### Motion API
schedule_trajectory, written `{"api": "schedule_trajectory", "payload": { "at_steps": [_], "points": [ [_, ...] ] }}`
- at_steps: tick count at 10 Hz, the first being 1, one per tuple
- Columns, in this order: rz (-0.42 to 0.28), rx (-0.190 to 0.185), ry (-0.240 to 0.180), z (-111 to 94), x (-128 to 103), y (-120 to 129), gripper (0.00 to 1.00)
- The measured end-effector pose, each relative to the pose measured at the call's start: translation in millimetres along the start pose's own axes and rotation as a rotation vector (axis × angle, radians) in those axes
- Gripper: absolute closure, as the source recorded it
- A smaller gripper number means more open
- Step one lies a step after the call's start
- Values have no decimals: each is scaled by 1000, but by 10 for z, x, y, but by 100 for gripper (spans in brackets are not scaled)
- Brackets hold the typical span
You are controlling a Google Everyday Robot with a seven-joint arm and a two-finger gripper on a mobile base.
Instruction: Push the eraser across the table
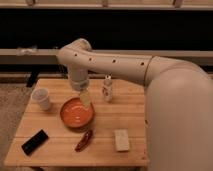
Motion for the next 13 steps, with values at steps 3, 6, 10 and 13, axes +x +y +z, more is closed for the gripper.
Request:
{"api": "schedule_trajectory", "payload": {
  "at_steps": [3, 6, 10, 13],
  "points": [
    [0, 2, 1, 12, 0, -3, 20],
    [-23, -2, -3, -7, 30, -9, 20],
    [-142, -47, 5, -87, 458, -49, 20],
    [-214, -64, 16, -103, 780, -90, 20]
  ]
}}
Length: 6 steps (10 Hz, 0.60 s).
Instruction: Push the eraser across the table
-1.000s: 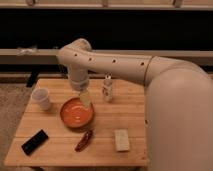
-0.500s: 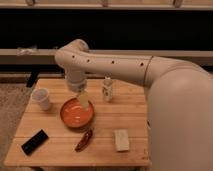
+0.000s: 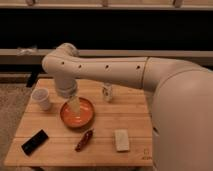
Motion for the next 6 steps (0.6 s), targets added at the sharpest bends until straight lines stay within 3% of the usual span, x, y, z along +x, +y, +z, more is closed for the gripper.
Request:
{"api": "schedule_trajectory", "payload": {
  "at_steps": [3, 6],
  "points": [
    [-73, -9, 12, 13, 310, 12, 20],
    [-75, -11, 9, 10, 301, 10, 20]
  ]
}}
